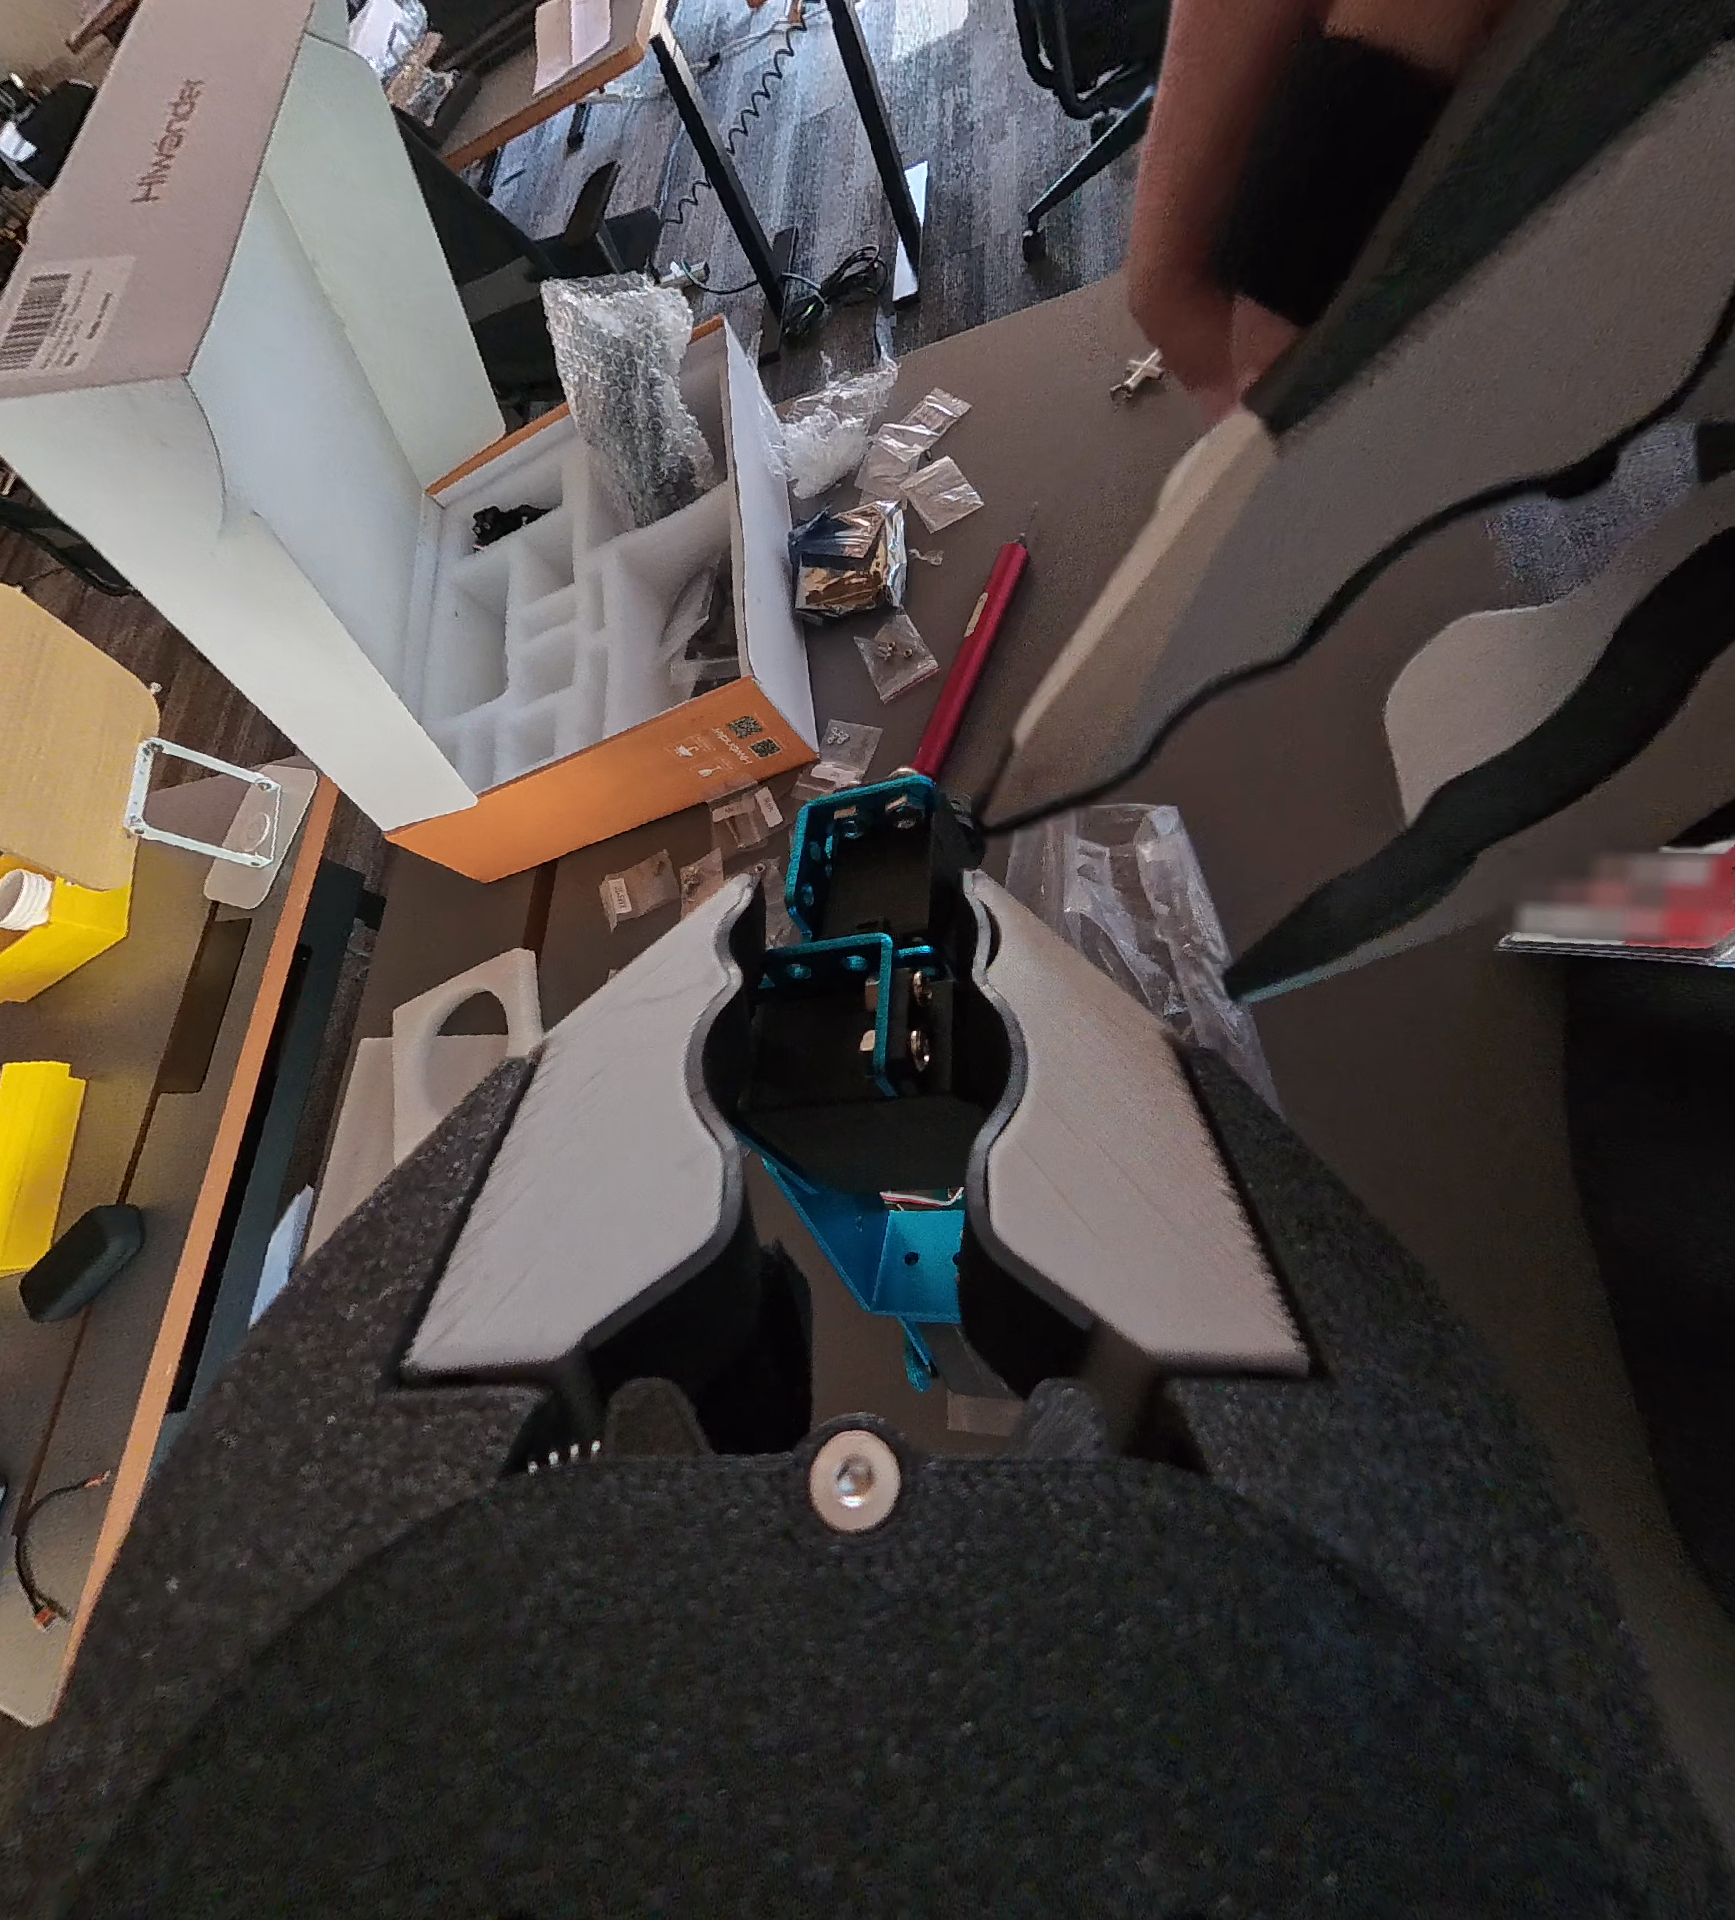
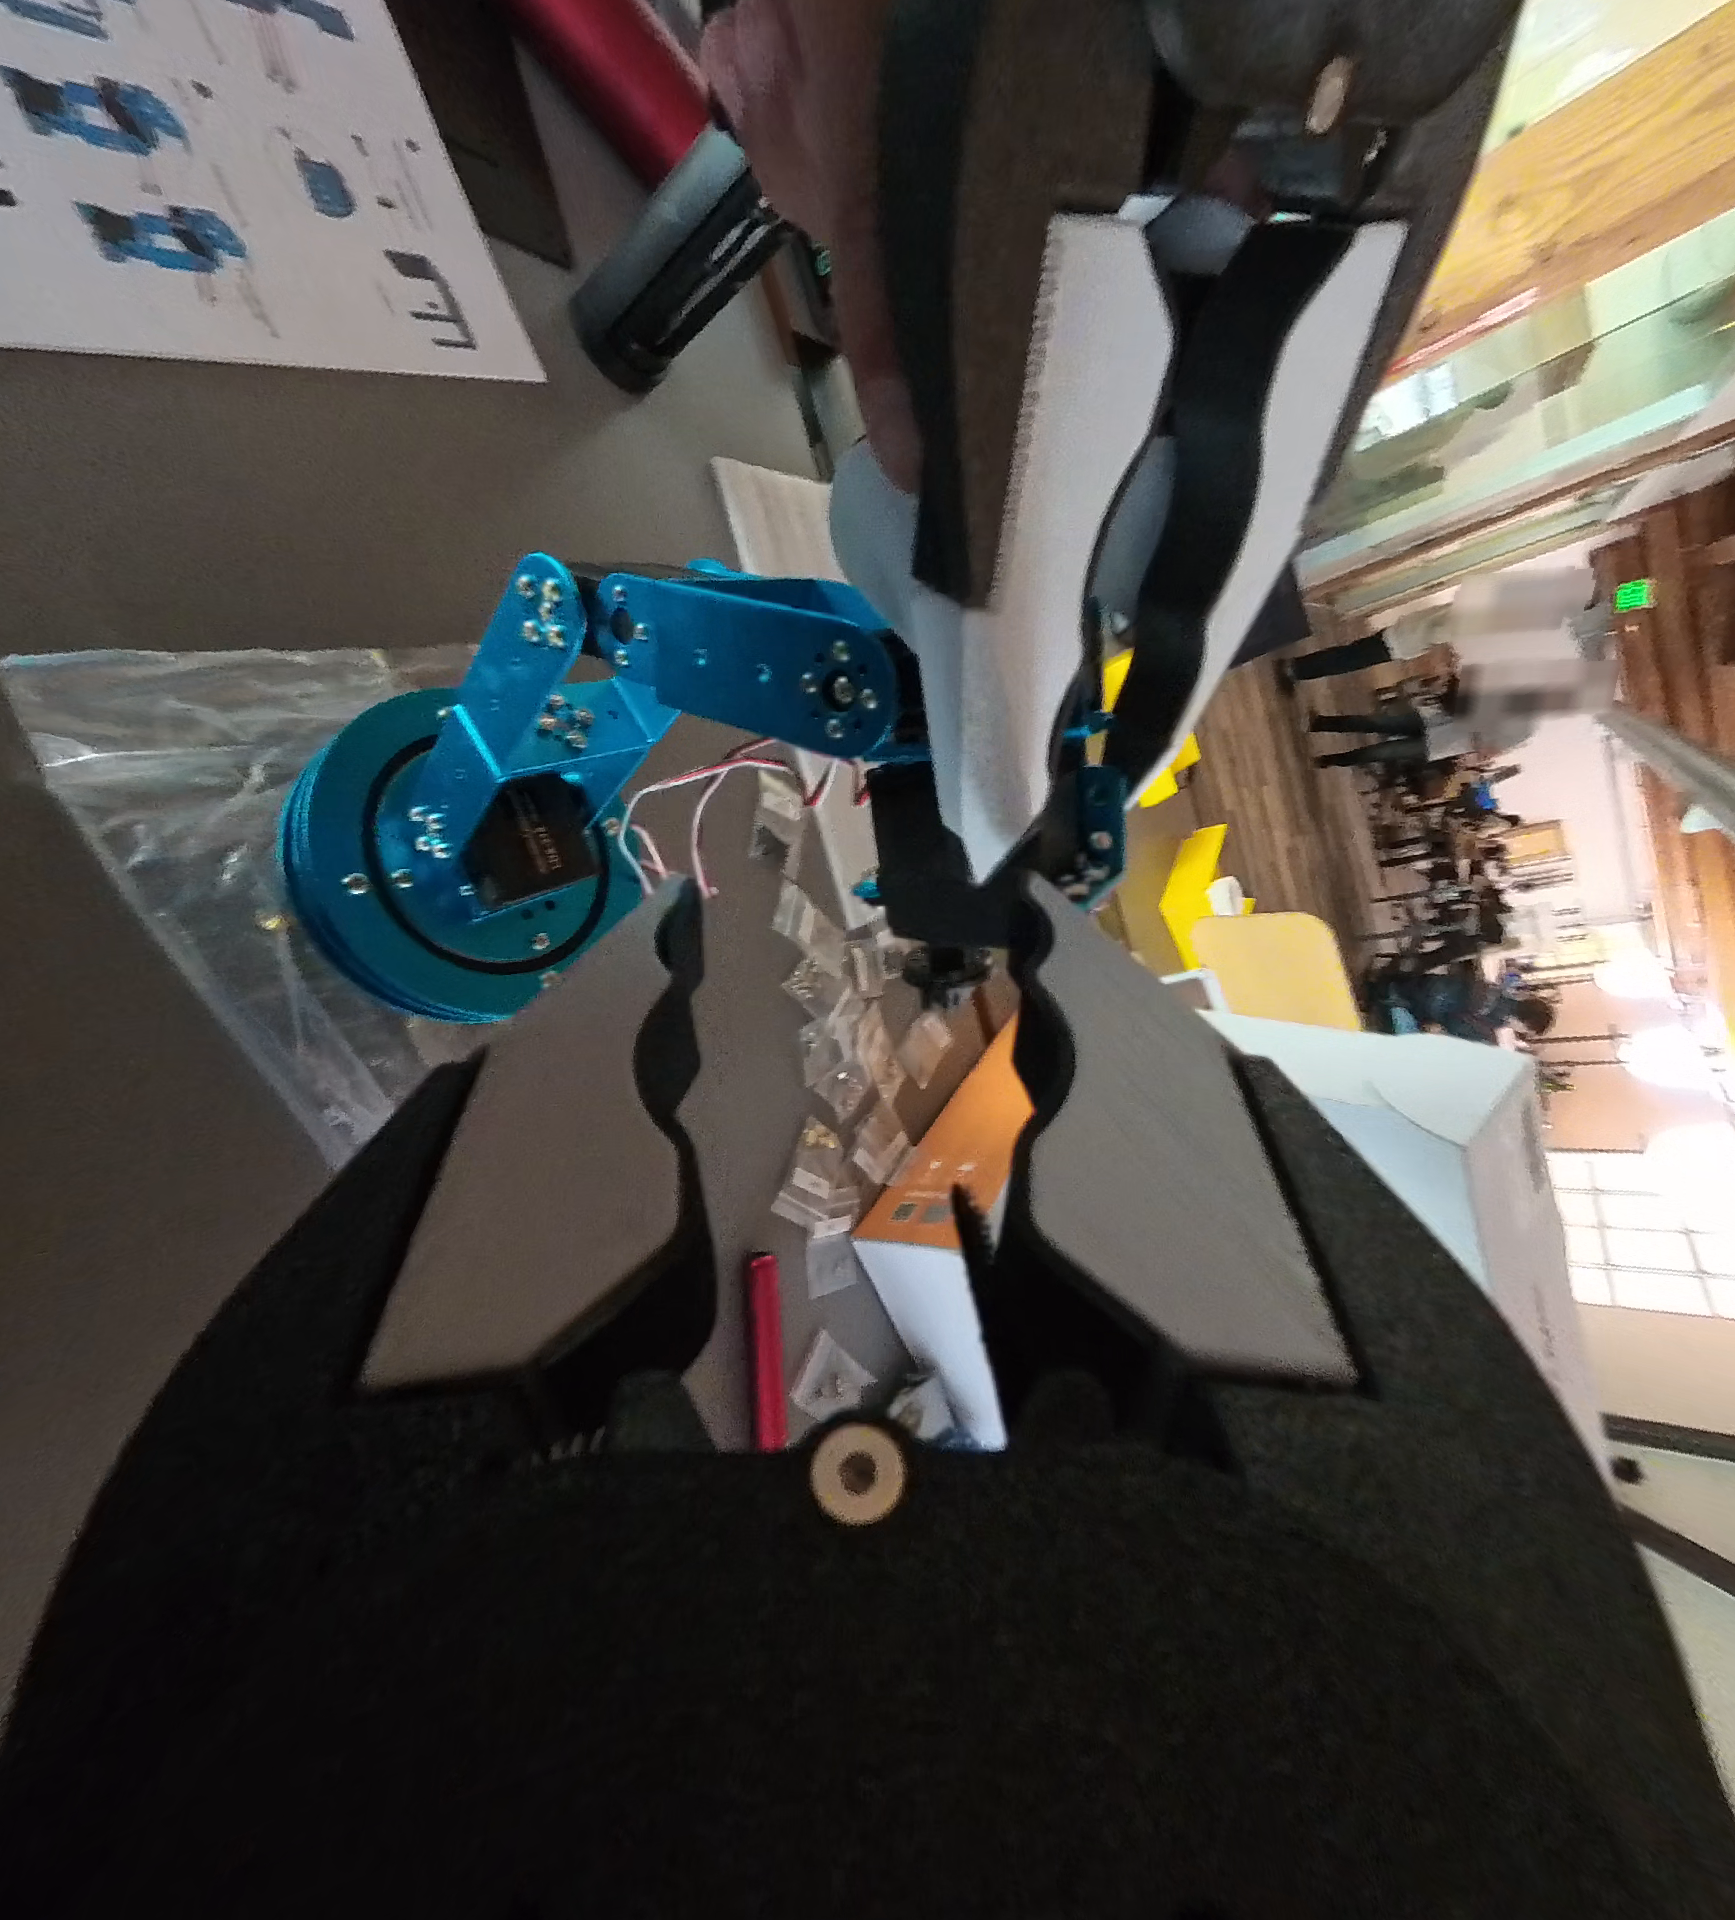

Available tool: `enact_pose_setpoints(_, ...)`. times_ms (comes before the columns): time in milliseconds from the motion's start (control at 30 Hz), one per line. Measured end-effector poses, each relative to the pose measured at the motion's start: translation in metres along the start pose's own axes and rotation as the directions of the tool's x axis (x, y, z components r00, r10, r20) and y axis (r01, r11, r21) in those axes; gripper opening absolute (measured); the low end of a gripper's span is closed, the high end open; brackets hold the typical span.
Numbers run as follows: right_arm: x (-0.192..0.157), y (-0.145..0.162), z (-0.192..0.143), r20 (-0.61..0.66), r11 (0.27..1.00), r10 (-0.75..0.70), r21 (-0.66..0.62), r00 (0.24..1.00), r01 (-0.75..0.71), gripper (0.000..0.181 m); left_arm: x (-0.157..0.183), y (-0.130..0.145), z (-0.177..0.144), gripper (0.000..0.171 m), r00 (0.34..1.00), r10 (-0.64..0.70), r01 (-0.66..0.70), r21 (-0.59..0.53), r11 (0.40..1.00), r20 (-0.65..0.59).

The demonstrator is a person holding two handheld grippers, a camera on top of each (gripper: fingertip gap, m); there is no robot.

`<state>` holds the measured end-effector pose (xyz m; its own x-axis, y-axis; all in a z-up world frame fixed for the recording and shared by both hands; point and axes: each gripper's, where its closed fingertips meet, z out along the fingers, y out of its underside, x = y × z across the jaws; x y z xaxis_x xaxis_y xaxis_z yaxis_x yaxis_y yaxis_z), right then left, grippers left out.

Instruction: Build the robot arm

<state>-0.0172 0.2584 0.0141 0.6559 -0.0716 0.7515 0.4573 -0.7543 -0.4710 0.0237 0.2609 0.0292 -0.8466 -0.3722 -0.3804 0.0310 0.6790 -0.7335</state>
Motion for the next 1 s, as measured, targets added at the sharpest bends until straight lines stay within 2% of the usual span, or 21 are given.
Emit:
enact_pose_setpoints(67,0.009,0.001,-0.002,-0.051,1.0,-0.01,-0.002,0.999,0.01,0.064,0.001,0.0,-0.001,0.036,1.0,0.008,-0.008,0.004,1.0,-0.006)
enact_pose_setpoints(300,0.011,0.004,0.01,-0.05,1.0,-0.016,-0.018,0.999,0.015,0.069,0.002,0.0,0.0,0.036,1.0,0.005,-0.005,-0.006,1.0,-0.008)
enact_pose_setpoints(367,0.009,0.004,0.006,-0.036,1.0,0.0,-0.019,0.999,0.0,0.066,0.002,0.0,0.001,0.036,1.0,0.005,-0.005,-0.007,1.0,-0.006)
enact_pose_setpoints(400,0.004,0.002,0.003,-0.003,1.0,0.008,-0.009,1.0,-0.008,0.051,0.001,0.0,0.0,0.036,1.0,0.008,-0.008,-0.007,1.0,-0.003)
enact_pose_setpoints(433,0.0,0.002,0.001,0.012,1.0,0.019,-0.005,1.0,-0.019,0.055,0.001,0.0,0.0,0.036,1.0,0.007,-0.007,-0.005,1.0,-0.005)
enact_pose_setpoints(533,0.012,0.004,0.001,-0.069,1.0,-0.02,-0.023,0.997,0.018,0.062,0.001,0.0,0.0,0.036,1.0,0.008,-0.008,-0.002,1.0,-0.005)
enact_pose_setpoints(767,0.012,0.004,0.008,-0.053,1.0,-0.01,-0.02,0.999,0.009,0.065,0.004,-0.001,0.0,0.035,1.0,0.011,-0.011,0.003,1.0,-0.015)
enact_pose_setpoints(833,0.01,0.002,0.0,-0.034,1.0,0.023,0.004,0.999,-0.023,0.06,0.006,-0.003,0.0,0.035,1.0,0.018,-0.018,0.006,1.0,-0.017)
enact_pose_setpoints(867,0.006,-0.001,-0.005,0.0,0.997,0.058,0.046,0.998,-0.058,0.05,0.005,-0.002,0.0,0.036,1.0,0.015,-0.015,0.006,1.0,-0.012)
enact_pose_setpoints(900,0.003,-0.005,-0.01,0.033,0.988,0.113,0.101,0.993,-0.116,0.052,0.004,-0.002,0.0,0.035,1.0,0.011,-0.011,0.01,1.0,-0.014)
enact_pose_setpoints(967,0.011,-0.003,-0.013,0.04,0.942,0.265,0.201,0.963,-0.268,0.056,0.004,-0.002,-0.001,0.035,1.0,0.005,-0.005,0.018,1.0,-0.015)
enact_pose_setpoints(1000,0.019,0.0,-0.012,0.042,0.897,0.367,0.249,0.929,-0.366,0.056,0.005,-0.002,-0.001,0.035,1.0,0.006,-0.006,0.02,1.0,-0.012)
